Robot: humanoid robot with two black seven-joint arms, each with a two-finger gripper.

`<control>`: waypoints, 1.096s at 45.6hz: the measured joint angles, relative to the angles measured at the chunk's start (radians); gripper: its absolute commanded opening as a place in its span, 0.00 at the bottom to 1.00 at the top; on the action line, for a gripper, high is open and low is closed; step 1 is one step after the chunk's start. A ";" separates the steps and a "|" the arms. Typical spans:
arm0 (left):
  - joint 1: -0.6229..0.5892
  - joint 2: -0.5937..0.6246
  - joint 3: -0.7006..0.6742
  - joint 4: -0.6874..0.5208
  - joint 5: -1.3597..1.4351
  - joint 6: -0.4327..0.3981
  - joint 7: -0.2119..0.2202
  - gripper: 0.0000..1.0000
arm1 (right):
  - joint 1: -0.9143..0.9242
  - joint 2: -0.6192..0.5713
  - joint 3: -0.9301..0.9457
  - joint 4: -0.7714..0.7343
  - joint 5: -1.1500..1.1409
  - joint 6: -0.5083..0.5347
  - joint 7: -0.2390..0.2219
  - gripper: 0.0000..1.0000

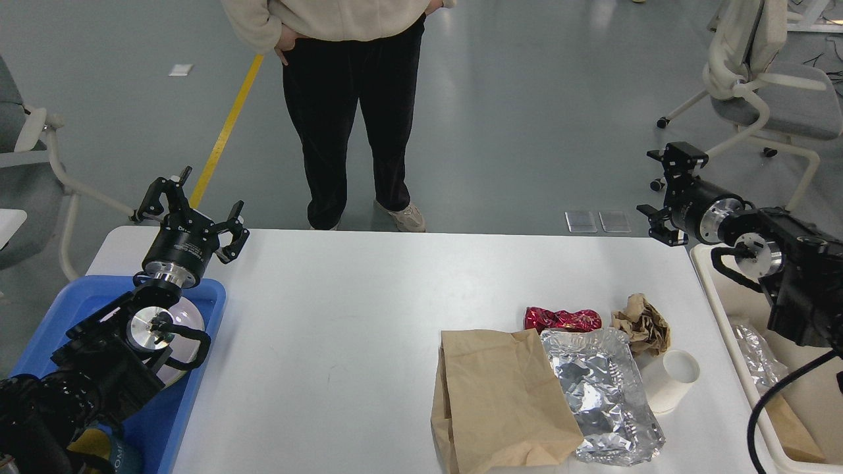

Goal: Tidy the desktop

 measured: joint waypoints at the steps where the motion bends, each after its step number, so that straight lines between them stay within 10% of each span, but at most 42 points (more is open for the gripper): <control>1: 0.000 0.000 0.000 0.000 0.000 0.000 0.000 0.97 | 0.004 -0.004 -0.028 0.007 -0.001 0.001 0.000 1.00; 31: 0.000 0.000 0.000 0.000 0.000 0.000 0.000 0.97 | 0.430 -0.157 -0.970 0.101 -0.002 0.003 0.000 1.00; 50: 0.000 0.000 0.000 0.000 0.000 0.000 0.000 0.97 | 0.978 -0.053 -1.444 0.600 -0.043 0.215 0.001 1.00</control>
